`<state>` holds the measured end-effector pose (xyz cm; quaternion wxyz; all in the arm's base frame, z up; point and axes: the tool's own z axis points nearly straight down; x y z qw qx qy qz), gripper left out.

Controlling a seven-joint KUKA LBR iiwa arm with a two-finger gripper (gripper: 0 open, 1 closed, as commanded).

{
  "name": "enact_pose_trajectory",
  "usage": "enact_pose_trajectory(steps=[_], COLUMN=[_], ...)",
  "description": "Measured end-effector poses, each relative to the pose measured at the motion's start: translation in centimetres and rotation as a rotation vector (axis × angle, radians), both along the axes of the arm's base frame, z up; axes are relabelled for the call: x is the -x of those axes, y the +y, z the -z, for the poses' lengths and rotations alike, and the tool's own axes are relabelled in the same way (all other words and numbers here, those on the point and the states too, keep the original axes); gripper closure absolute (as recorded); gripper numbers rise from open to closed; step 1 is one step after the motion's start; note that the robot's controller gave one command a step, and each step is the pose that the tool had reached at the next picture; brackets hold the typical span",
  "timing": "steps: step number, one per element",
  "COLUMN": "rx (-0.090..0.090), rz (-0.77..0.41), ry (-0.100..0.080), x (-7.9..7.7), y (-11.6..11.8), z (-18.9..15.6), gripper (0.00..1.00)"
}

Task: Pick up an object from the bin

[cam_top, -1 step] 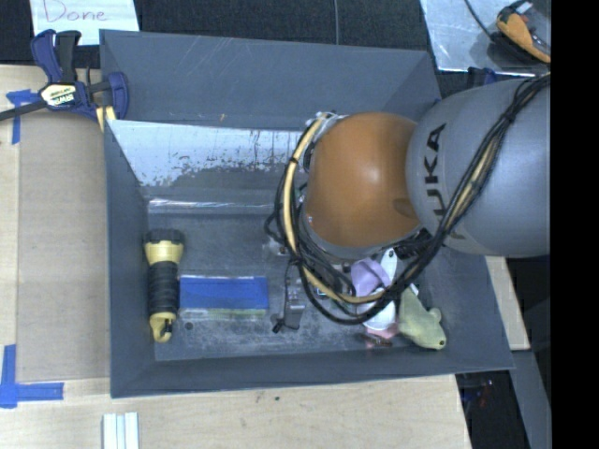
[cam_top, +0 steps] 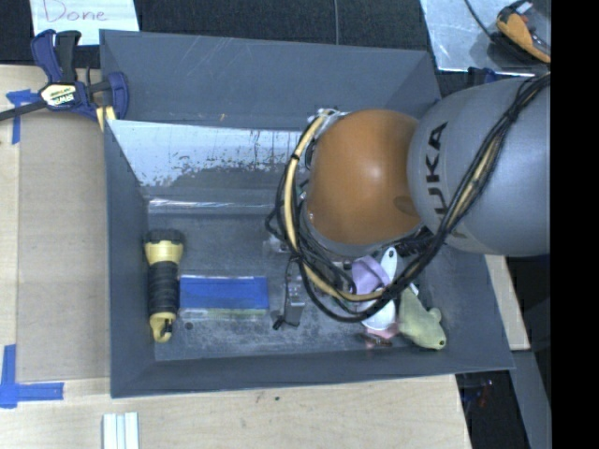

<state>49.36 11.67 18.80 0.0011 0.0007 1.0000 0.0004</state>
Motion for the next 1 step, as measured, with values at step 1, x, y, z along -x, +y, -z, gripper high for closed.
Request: enact_pose_trajectory(steps=[1], rx=[-0.002], rz=[0.153], ry=[-0.003], x=[-2.43], y=[5.24], z=[4.09], gripper=[0.0])
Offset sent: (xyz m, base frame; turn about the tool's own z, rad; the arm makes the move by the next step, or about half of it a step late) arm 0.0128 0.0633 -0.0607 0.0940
